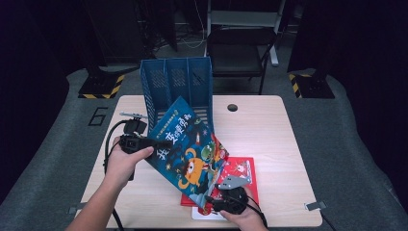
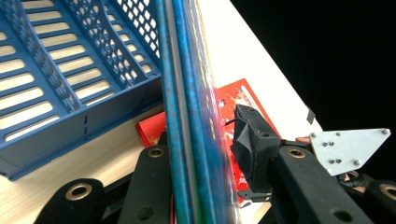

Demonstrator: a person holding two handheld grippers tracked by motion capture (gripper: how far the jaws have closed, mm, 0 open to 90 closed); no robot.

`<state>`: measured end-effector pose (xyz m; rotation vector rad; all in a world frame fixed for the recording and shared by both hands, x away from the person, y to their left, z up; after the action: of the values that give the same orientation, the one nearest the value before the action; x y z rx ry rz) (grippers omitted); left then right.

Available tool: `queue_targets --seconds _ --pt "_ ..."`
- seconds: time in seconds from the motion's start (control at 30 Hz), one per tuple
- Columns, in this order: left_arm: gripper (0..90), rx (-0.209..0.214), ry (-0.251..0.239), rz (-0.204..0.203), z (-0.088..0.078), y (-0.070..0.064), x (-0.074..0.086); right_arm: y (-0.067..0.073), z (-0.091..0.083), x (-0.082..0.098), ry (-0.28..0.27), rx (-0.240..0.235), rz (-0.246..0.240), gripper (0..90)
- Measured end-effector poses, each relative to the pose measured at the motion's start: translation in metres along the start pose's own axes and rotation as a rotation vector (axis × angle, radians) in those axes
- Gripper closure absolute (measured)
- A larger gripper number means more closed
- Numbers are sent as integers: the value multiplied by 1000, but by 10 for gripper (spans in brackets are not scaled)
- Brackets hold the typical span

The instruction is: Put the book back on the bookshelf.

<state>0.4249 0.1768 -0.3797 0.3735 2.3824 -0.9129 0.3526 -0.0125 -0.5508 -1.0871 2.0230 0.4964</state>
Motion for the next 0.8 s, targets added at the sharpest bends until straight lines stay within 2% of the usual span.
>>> queue_targets --seconds 0.13,0.17,0.33,0.47,0.53,0.57,0.8 --pt "731 -25 -1 -4 -1 0 2 0 0 0 -2 1 3 419" --pt "735 -29 -3 2 -1 -3 1 1 0 -1 -7 4 30 419" --pt "767 1 1 3 0 -11 -4 1 0 -1 -19 0 43 423" --pt "777 3 3 2 2 -13 -8 1 1 -1 -29 3 50 423" --pt "780 10 15 4 3 -15 -11 4 1 -2 -35 -18 58 404" --pt "783 10 7 2 3 -15 -12 4 1 -1 -34 -12 38 398" --pt "801 24 22 10 5 -17 -22 4 1 -2 -30 -17 38 395"
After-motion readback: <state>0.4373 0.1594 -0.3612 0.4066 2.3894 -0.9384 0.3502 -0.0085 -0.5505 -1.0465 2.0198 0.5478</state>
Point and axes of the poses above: each handheld gripper's, and its own axes: z roughly forward along the jaws, x roughly out of its underside, y roughly to its left, the point moved 9 cm from there along z, roughly forward along the jaws, and after that the axes turned 8 degrees about -z, right-handed, at the moved point
